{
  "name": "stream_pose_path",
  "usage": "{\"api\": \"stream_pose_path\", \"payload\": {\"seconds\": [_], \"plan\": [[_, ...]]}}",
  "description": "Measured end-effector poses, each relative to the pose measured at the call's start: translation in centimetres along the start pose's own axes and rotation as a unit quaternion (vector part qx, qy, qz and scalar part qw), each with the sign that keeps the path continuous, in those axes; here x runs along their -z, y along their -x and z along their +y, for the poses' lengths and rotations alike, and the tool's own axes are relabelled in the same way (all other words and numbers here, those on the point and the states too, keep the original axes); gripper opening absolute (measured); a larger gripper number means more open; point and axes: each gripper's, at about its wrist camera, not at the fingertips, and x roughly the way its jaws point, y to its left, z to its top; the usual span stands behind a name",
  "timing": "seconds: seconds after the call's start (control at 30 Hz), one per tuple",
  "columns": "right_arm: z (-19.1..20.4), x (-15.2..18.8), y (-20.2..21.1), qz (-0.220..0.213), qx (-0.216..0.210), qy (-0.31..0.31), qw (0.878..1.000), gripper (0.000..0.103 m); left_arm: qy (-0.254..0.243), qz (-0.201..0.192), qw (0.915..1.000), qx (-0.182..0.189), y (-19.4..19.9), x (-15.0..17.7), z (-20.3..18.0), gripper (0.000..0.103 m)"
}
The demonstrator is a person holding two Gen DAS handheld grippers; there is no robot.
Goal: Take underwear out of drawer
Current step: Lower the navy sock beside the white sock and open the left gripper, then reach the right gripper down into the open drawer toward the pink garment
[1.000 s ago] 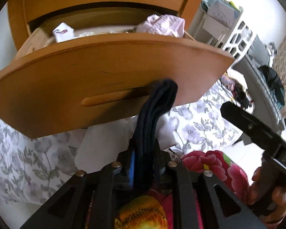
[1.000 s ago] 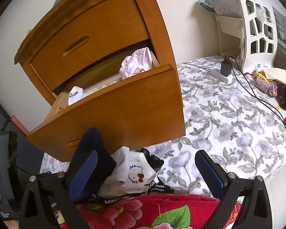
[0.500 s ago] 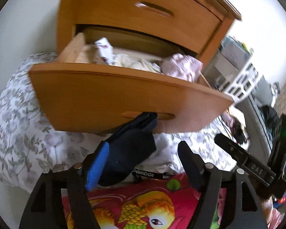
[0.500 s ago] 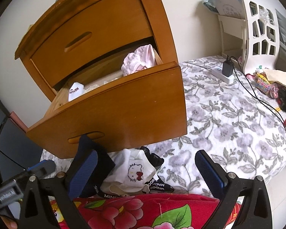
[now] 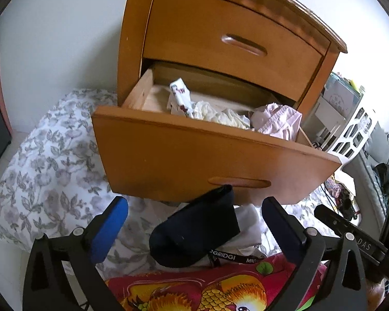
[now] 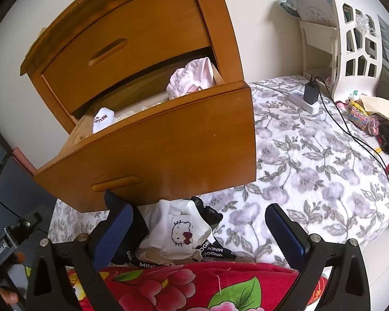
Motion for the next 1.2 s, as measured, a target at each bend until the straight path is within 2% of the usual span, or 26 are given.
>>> {"api": "stream_pose_path", "payload": {"seconds": [0.23, 0.37, 0.53, 0.8, 1.0, 1.2], "plan": [[0.2, 0.1, -0.2, 0.007, 0.000, 0.010, 1.000, 0.103, -0.025, -0.028, 0.9990, -0.024, 0.5, -0.2, -0.3, 0.103], [0.6, 0.1, -0.3, 0.009, 0.005, 0.021, 1.000, 0.103, -0.029, -0.037, 0.9986, -0.025, 0.8, -0.1, -0.2, 0.103], [1.1, 0.1, -0.5, 0.013, 0.013, 0.035, 0.999, 0.103, -0.042, -0.058, 0.9950, -0.071, 1.1, -0.1, -0.4, 0.103], [2.4, 0.2, -0.6, 0.016, 0.026, 0.072, 0.997, 0.103, -0.049, -0.041, 0.9933, -0.097, 0.3, 0.3, -0.5, 0.103], [3.1, -0.1, -0.5, 0.014, 0.030, 0.097, 0.995, 0.103, -0.049, -0.047, 0.9900, -0.123, 0.5, 0.6, -0.7, 0.103], [3.9, -0.6, -0.2, 0.010, 0.033, 0.122, 0.992, 0.103, -0.053, -0.038, 0.9888, -0.134, 0.2, 0.7, -0.8, 0.103]]}}
